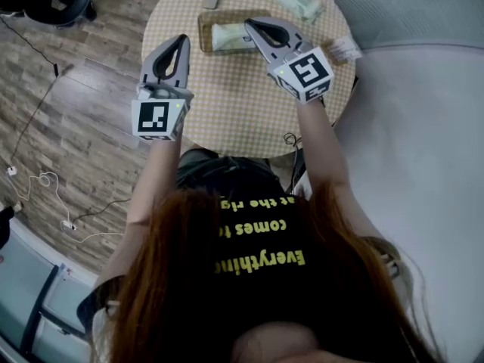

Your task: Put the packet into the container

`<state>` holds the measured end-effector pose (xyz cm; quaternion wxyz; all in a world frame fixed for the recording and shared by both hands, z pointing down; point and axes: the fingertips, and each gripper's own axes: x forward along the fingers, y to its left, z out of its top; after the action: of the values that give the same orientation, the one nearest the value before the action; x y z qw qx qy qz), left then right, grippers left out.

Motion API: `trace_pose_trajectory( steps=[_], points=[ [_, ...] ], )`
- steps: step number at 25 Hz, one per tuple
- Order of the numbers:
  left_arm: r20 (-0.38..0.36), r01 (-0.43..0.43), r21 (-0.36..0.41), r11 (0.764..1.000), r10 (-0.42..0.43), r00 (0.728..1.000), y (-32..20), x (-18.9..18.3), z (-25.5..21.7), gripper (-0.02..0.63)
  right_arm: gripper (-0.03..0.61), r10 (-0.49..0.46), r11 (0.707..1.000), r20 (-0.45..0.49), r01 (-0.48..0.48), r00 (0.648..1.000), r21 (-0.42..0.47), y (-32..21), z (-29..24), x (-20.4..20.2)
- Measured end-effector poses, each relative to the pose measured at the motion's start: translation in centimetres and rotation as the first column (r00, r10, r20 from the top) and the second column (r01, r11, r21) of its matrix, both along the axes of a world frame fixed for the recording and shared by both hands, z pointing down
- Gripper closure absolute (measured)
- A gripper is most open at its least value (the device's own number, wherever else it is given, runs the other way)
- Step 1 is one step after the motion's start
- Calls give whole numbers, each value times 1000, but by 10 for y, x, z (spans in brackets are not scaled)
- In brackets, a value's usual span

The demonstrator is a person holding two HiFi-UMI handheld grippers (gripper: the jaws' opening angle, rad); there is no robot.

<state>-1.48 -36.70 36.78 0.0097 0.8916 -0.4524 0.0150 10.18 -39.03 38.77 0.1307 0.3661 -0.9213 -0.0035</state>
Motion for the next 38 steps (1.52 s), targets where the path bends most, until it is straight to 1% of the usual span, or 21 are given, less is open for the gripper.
trace_pose_trajectory(
  steps=[2,4,8,11,15,24,34,38],
  points=[
    [-3,-4,8,1000,4,1000,1,-1,-4,614,561,67,997,32,-68,997,46,4,-14,4],
    [-3,-7,17,1000,7,1000,1,-2,-6,614,561,121,990,69,-126,990,65,7,-22,7],
    [0,-14,19,1000,14,1000,3,-2,-6,614,561,212,972,152,-224,965,65,17,-25,17],
    [-12,-17,23,1000,17,1000,3,0,-5,614,561,265,956,169,-282,949,85,27,-20,20],
    [5,-22,28,999,22,1000,3,2,-4,614,561,324,937,197,-343,925,71,33,-14,27],
    [-8,-13,31,999,14,1000,4,-4,-4,614,563,363,920,206,-385,908,76,33,-19,35],
    [-22,-9,25,1000,10,1000,3,-5,-3,614,561,362,921,189,-382,913,80,33,-21,32],
    [-22,-17,25,1000,17,1000,3,-4,-6,614,562,365,919,197,-386,910,80,32,-23,31]
  ],
)
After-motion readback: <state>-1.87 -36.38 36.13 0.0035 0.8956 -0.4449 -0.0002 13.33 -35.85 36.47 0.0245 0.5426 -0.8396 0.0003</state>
